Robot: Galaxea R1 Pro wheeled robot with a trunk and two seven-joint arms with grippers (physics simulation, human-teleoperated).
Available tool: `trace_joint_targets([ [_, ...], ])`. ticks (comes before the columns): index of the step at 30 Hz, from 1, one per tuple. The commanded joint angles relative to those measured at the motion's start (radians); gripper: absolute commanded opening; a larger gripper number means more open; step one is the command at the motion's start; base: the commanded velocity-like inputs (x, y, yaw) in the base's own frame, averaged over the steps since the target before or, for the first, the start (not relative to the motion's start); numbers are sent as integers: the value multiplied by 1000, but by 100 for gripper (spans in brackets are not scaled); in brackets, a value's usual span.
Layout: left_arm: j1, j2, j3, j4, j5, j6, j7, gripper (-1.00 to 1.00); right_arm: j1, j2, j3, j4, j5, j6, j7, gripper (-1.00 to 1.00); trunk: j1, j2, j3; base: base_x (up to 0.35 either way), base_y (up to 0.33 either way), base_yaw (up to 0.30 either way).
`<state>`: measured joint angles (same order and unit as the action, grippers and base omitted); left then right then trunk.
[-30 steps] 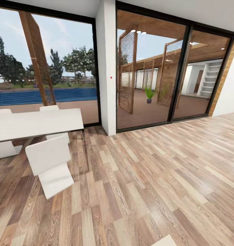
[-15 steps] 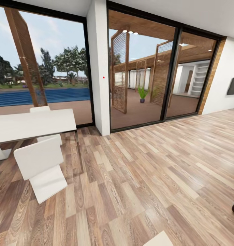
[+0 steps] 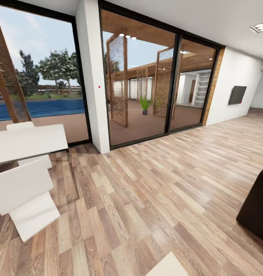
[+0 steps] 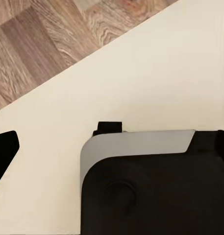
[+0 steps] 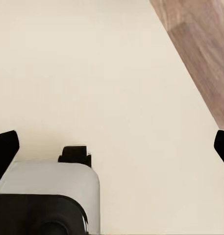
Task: Set up a coffee station on the kitchen countertop: keep the coffee maker on the countertop, move the bottle of coffee from the kitchen shelf to the counter next to the coffee maker, place a paper coffee filter on top of the coffee maker, put the saucer next to the coffee maker with the coffee cup on the saucer, and place the electric kettle next to the coffee maker.
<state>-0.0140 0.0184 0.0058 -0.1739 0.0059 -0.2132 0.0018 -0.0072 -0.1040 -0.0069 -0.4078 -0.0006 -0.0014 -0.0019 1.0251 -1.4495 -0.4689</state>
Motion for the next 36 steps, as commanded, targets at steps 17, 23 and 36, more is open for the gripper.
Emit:
trace_joint_targets([
  [17,-95,-3,0,-164,6,-63,-12,100,0,-2,-22,-205,-115,-68,5,100,0,-1,-1,0,0,-268],
  [23,-86,1,0,-160,1,-65,-14,100,0,0,-22,-184,-122,-84,5,100,0,-1,-1,0,0,-268],
  [36,-81,5,-1,-157,-9,-68,-14,100,0,-2,-88,-172,-123,-86,5,100,0,-1,-1,105,41,-268],
])
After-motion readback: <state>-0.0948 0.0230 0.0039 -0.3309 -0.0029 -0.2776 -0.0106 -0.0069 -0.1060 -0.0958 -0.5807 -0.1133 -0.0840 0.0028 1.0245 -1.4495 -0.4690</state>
